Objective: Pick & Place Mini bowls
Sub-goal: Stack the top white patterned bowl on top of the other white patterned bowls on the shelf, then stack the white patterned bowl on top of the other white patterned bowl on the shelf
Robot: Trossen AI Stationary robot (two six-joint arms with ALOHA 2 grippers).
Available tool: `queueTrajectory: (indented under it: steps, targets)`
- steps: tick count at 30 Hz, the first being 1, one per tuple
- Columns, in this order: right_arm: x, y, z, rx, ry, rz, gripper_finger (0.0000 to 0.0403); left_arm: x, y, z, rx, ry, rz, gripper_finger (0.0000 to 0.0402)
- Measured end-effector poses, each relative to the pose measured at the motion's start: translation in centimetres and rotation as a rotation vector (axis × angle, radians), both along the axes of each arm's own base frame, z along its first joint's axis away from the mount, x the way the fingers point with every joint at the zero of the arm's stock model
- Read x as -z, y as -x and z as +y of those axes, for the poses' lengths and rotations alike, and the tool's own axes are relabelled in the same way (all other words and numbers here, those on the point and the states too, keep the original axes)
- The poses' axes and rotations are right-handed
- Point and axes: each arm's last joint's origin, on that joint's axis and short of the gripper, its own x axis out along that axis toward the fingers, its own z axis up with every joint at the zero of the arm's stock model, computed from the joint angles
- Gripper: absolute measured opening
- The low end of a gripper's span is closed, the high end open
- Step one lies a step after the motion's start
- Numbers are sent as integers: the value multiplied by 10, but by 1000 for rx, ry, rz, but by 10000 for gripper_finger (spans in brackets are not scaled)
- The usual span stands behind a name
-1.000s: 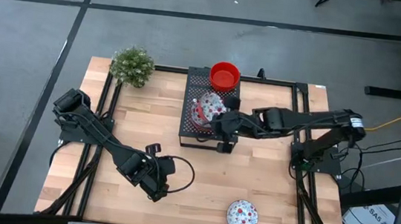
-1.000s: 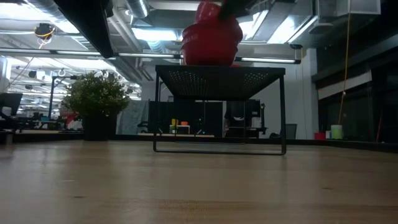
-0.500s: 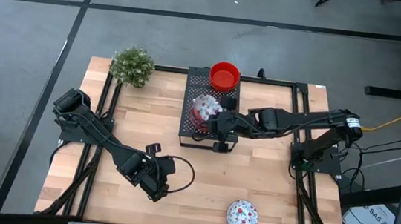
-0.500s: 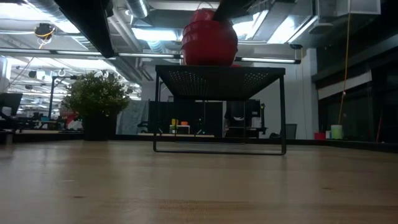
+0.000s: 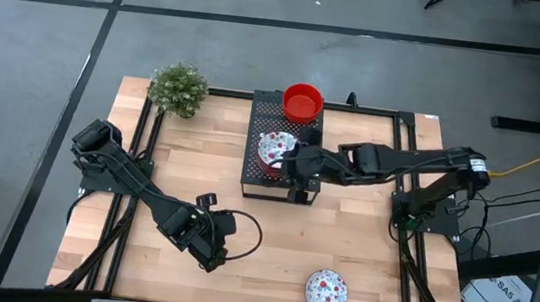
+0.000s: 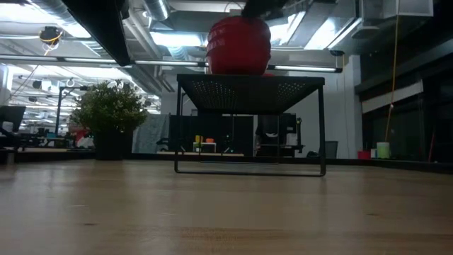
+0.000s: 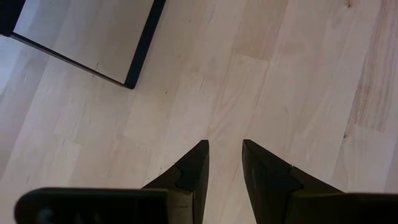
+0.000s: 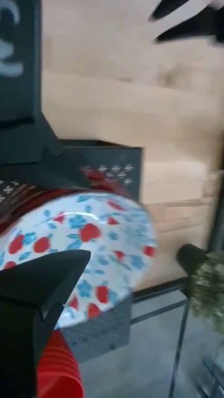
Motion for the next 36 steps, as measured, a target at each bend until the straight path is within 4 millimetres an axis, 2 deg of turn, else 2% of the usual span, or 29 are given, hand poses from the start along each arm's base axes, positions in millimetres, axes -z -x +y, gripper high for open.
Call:
queueTrajectory:
  steps: [7,12,21,30,36]
  targets:
    - [-39,8,3,1,-86,-94,174,0,0,0,0,0,0,90]
    - [-58,14,15,-35,-221,-157,175,0,0,0,0,0,0,90]
    - [-55,22,61,-110,-415,-141,175,0,0,0,0,0,0,90]
    - [-54,43,112,-172,-571,-116,175,0,0,0,0,-1,0,90]
    - [-42,50,147,-181,-658,-56,175,0,0,0,-1,0,-1,90]
